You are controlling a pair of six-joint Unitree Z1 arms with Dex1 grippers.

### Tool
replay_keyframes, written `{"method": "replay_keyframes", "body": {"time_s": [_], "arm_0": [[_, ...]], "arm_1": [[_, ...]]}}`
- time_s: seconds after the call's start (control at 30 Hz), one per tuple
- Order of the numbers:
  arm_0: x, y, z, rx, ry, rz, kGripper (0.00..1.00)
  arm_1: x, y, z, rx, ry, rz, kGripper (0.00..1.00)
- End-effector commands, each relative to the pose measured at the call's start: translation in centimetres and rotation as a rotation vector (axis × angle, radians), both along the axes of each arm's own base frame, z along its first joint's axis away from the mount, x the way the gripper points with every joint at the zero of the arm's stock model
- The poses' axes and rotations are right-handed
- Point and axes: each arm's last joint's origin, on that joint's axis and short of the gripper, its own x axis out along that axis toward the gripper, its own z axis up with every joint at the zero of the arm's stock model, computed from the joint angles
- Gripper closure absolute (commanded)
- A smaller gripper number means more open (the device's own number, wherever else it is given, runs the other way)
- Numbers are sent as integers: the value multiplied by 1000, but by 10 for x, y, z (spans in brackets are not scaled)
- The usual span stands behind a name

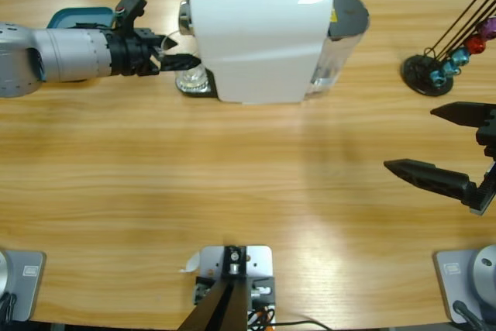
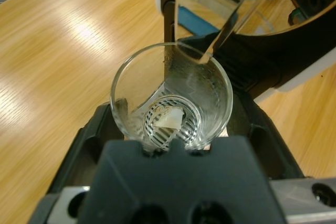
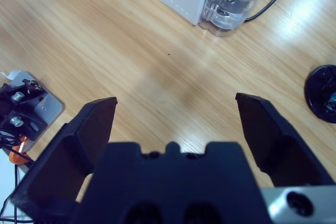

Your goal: Pour coffee

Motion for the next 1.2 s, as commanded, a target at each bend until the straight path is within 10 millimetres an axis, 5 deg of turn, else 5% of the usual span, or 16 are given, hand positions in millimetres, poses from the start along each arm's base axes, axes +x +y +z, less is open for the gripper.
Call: {"method": "replay_keyframes", "body": {"time_s": [0.03,0.27,0.63,0.77,0.97,1.0,1.03,1.17,1.2], "arm_0": [[0,-7,-16,29,51,-30,32],[-8,-1,-7,50,79,-29,32],[-38,21,37,48,73,-28,32],[-70,42,62,74,101,-32,32],[-131,86,105,58,73,-17,32],[-140,94,112,58,59,-5,33],[-146,99,116,60,52,5,40],[-150,104,120,98,70,31,69],[-148,103,120,104,74,35,69]], "arm_1": [[-1,-3,-8,-8,18,-1,0],[-1,-2,-9,-11,23,3,0],[0,-1,-9,-15,28,11,0],[-1,1,-3,-5,28,34,0],[25,20,45,-33,7,18,10],[37,24,51,-34,23,9,45],[51,29,57,-38,35,3,185],[122,54,72,-112,107,-27,1000],[139,60,72,-129,119,-44,1000]]}}
